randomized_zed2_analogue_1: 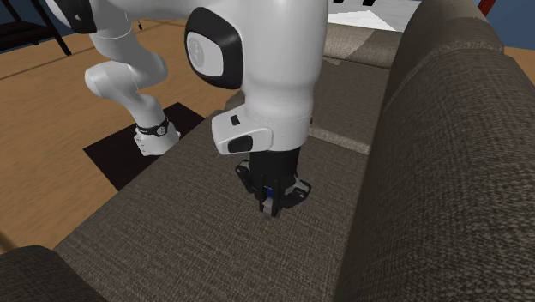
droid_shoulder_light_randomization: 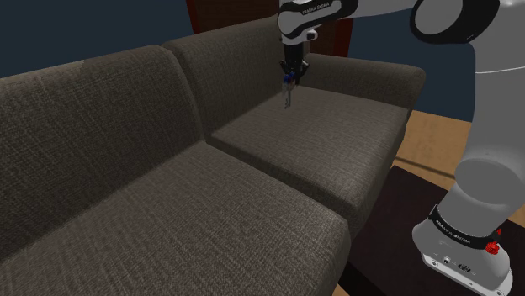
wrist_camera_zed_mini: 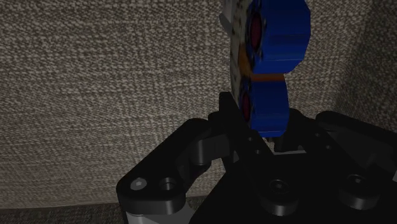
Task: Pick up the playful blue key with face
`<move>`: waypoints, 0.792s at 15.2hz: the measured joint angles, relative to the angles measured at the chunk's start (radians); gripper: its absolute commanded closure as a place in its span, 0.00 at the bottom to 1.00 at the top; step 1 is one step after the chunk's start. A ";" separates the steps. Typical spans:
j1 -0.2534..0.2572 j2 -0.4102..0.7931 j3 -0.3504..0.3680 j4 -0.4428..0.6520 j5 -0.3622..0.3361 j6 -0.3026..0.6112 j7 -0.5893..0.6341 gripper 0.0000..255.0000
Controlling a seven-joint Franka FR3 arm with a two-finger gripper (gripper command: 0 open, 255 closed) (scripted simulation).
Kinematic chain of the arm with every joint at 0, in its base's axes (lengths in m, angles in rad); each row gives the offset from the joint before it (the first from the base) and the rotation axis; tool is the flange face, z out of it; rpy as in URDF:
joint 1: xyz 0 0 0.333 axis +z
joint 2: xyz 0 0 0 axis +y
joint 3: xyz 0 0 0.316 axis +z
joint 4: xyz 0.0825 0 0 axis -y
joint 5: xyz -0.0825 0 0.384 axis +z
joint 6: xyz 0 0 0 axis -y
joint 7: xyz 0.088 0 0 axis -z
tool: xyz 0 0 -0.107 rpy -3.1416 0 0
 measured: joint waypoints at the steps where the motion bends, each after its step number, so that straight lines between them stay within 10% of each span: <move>1: 0.000 0.004 0.000 0.020 0.000 -0.016 -0.004 1.00; 12: 0.013 0.017 0.002 0.183 0.003 -0.164 -0.021 1.00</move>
